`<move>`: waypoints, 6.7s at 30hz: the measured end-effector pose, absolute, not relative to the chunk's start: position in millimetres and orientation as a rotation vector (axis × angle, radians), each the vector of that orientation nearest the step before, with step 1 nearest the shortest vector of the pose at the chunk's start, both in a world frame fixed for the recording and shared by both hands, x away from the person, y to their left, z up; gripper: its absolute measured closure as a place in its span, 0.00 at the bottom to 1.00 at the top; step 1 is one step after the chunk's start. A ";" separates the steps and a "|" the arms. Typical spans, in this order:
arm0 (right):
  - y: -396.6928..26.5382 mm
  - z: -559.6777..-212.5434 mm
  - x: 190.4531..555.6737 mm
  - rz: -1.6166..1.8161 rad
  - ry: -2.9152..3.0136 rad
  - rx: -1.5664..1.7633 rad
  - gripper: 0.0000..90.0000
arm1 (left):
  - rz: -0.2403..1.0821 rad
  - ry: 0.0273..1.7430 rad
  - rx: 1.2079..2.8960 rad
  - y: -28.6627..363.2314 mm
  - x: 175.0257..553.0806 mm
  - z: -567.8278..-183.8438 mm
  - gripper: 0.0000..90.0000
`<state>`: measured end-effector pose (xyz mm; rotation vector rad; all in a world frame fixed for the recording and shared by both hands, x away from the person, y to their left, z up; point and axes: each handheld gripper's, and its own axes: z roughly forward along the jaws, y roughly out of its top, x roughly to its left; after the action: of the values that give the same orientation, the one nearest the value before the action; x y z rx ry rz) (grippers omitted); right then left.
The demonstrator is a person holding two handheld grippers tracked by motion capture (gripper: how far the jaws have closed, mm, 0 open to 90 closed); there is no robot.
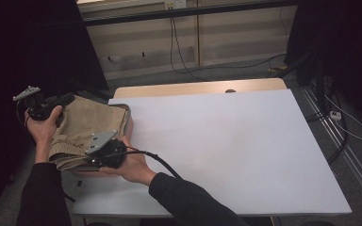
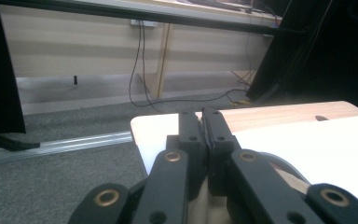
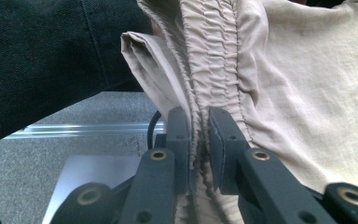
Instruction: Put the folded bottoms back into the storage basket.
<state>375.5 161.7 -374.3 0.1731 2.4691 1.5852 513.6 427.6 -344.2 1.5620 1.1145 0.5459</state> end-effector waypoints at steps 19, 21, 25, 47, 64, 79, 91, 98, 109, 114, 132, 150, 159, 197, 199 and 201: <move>166.9 -382.7 385.8 1.555 2.495 0.201 0.88 | 0.516 1.117 1.571 430.3 522.7 -357.6 0.98; 167.6 -383.9 386.6 1.550 2.499 0.198 0.88 | 0.517 1.121 1.576 431.1 523.1 -360.2 0.98; 168.3 -385.3 388.2 1.548 2.501 0.207 0.88 | 0.521 1.143 1.589 431.3 526.1 -363.4 0.98; 177.3 -405.0 399.7 1.473 2.578 0.227 0.87 | 0.484 1.159 1.633 433.7 529.8 -382.2 0.97; 165.1 -399.7 402.9 1.512 2.602 0.248 0.82 | 0.464 1.158 1.688 428.2 526.4 -391.5 0.95; 145.8 -398.5 404.0 1.636 2.566 0.336 0.42 | 0.577 1.209 1.706 431.6 514.9 -388.8 0.37; 116.6 -404.7 398.6 1.653 2.486 0.448 0.15 | 0.571 1.260 1.679 444.5 491.7 -389.9 0.21; 97.8 -406.0 394.3 1.646 2.466 0.480 0.16 | 0.460 1.284 1.656 455.1 479.7 -390.3 0.73; 87.3 -406.6 391.9 1.648 2.466 0.494 0.17 | 0.429 1.284 1.724 443.1 488.9 -399.5 0.99; 85.1 -410.6 392.4 1.649 2.460 0.515 0.16 | 0.428 1.278 1.794 429.3 495.6 -401.5 0.99; 78.7 -416.5 392.9 1.651 2.456 0.539 0.16 | 0.410 1.237 1.926 422.2 485.0 -409.3 0.98; 74.8 -415.5 392.9 1.643 2.440 0.567 0.11 | 0.528 1.153 1.786 421.9 470.7 -400.0 0.44; 75.0 -414.5 394.1 1.640 2.430 0.590 0.06 | 0.583 1.145 1.748 420.6 464.6 -391.1 0.11; 48.4 -408.0 373.1 1.536 2.339 0.675 0.04 | 0.657 1.048 1.768 392.1 362.8 -374.9 0.05; 44.6 -410.0 369.7 1.528 2.333 0.683 0.04 | 0.660 1.048 1.769 390.3 355.0 -375.9 0.05; 40.1 -411.1 367.7 1.536 2.328 0.697 0.04 | 0.654 1.049 1.762 388.6 349.2 -376.9 0.05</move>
<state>367.7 40.1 -411.1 0.6966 2.3277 1.5361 349.2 388.6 -376.9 1.7617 1.0488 0.6536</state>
